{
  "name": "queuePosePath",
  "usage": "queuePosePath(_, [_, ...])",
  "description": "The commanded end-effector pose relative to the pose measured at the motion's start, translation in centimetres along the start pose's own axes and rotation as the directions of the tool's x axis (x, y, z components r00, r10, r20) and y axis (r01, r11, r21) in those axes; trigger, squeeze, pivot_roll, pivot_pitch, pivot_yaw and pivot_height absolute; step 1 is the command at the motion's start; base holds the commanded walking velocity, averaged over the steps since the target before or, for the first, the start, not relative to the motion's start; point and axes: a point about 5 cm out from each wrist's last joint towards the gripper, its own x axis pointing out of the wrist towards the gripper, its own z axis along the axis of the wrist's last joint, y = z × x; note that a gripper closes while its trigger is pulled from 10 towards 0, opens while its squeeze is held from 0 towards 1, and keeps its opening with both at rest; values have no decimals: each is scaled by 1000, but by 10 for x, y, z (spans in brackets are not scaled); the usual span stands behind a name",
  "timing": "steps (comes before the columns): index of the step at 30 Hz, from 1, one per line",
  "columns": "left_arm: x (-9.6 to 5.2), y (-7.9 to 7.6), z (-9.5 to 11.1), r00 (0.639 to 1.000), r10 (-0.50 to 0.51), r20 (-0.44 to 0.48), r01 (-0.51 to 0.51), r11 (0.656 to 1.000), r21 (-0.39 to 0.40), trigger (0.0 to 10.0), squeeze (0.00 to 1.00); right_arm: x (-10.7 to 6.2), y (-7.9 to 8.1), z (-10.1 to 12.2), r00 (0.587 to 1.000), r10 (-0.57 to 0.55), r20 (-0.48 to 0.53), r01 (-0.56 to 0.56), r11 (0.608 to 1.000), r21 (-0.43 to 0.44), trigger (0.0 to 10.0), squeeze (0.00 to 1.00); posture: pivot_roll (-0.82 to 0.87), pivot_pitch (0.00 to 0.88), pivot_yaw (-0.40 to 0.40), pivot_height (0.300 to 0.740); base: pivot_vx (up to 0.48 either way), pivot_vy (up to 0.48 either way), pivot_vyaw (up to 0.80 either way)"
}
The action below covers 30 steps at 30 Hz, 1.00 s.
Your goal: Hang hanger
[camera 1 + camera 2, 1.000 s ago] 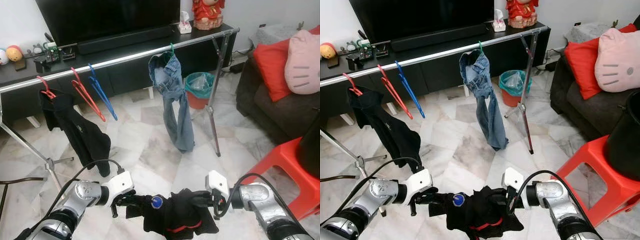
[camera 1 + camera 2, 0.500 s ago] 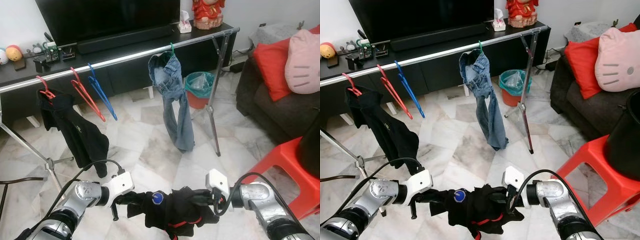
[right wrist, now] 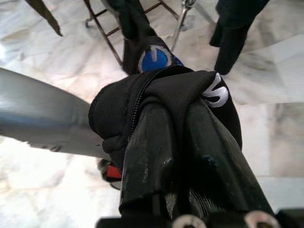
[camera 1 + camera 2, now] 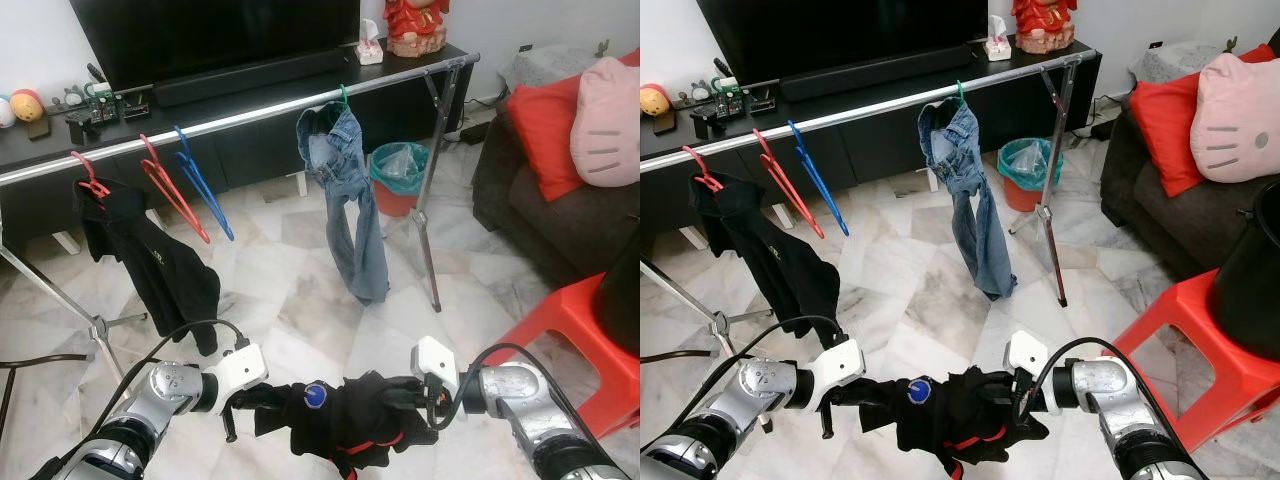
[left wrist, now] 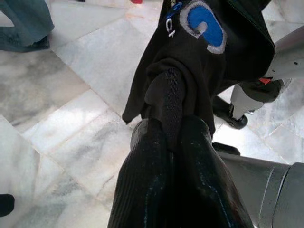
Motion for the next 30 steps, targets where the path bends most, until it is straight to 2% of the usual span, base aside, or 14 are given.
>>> queuePosePath(1, [-4,5,0,1000,26,8,-26,1000,-13,0,0,2,-1,2,1000,3,2,-3,1000,-11,10000,0,112,25,93,740,0,0,0])
queuePosePath(7, [-4,6,2,1000,25,18,-25,999,-21,0,0,1,-3,3,1000,-21,8,21,1000,-7,10000,0,112,19,92,740,0,0,0])
queuePosePath(8, [-4,6,2,999,24,21,-23,999,-23,0,0,0,-5,4,999,-39,15,39,999,-1,10000,1000,112,19,92,740,0,0,0])
queuePosePath(21, [-4,5,2,1000,16,27,-15,1000,-24,0,0,1,-5,4,999,-34,12,34,999,-3,10000,1000,111,15,89,740,0,0,0])
queuePosePath(30, [-4,5,2,1000,11,27,-11,1000,-23,0,0,-9,-4,-1,1000,-2,-23,2,1000,-4,10000,1000,107,18,88,740,0,0,0])
